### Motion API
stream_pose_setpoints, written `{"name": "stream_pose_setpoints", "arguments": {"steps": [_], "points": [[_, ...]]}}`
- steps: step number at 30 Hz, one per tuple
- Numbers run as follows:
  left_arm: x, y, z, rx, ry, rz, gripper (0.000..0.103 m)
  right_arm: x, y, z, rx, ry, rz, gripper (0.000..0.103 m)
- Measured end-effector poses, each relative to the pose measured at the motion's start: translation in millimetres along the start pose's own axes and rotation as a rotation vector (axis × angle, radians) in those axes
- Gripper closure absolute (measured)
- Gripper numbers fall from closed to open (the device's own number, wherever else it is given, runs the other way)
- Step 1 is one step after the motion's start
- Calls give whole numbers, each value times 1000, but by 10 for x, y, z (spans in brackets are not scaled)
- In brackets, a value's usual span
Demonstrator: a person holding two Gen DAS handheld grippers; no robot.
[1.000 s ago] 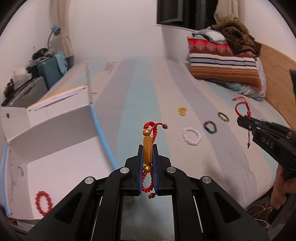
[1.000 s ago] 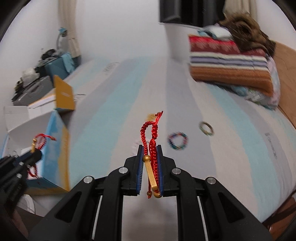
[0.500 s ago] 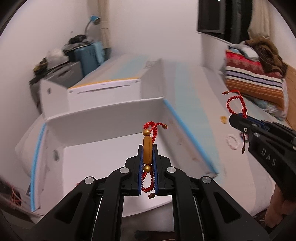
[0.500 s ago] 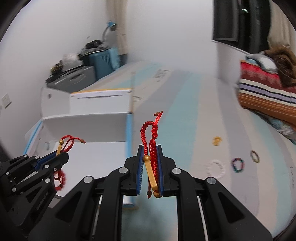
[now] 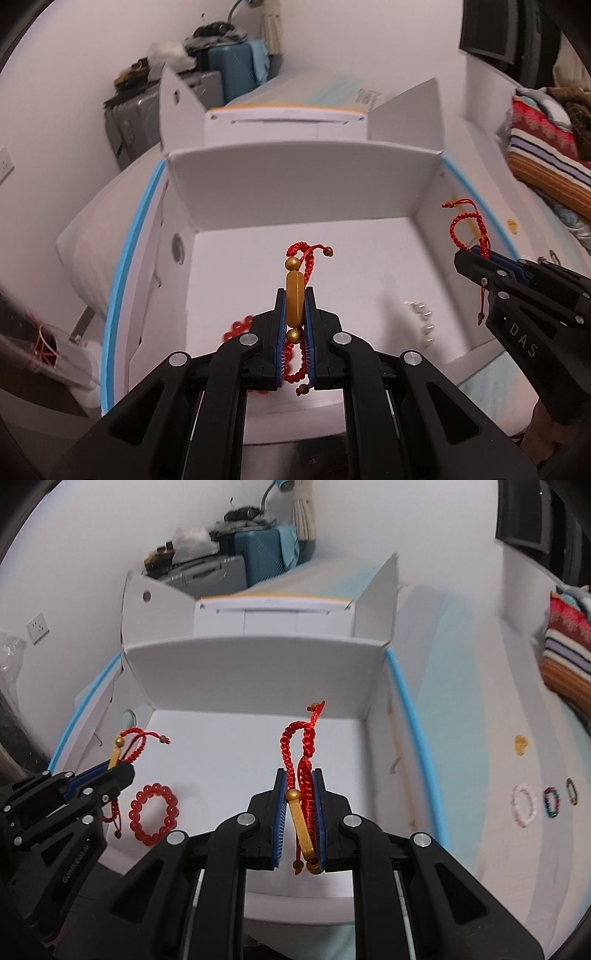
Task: Organize jewelry
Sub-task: 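Carry both red cord bracelets into the white box and open both tools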
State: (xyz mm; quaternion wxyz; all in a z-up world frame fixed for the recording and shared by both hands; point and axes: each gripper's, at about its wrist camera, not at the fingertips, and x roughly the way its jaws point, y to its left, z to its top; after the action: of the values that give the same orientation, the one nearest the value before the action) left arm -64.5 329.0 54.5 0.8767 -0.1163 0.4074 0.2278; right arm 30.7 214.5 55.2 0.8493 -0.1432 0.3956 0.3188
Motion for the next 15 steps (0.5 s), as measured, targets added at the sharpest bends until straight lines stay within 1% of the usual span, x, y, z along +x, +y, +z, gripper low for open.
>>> {"name": "stream_pose_setpoints", "arguments": {"steps": [3,7,15], "points": [[93,53,-36,-10,30,2,95,165,37,-13,0,57,13,90],[199,82,-80,-6,55,4,95,288,57,-39,0,92,5,90],[232,73,-109,-7,60,9,95,319,90,-41,2,101,6,90]]}}
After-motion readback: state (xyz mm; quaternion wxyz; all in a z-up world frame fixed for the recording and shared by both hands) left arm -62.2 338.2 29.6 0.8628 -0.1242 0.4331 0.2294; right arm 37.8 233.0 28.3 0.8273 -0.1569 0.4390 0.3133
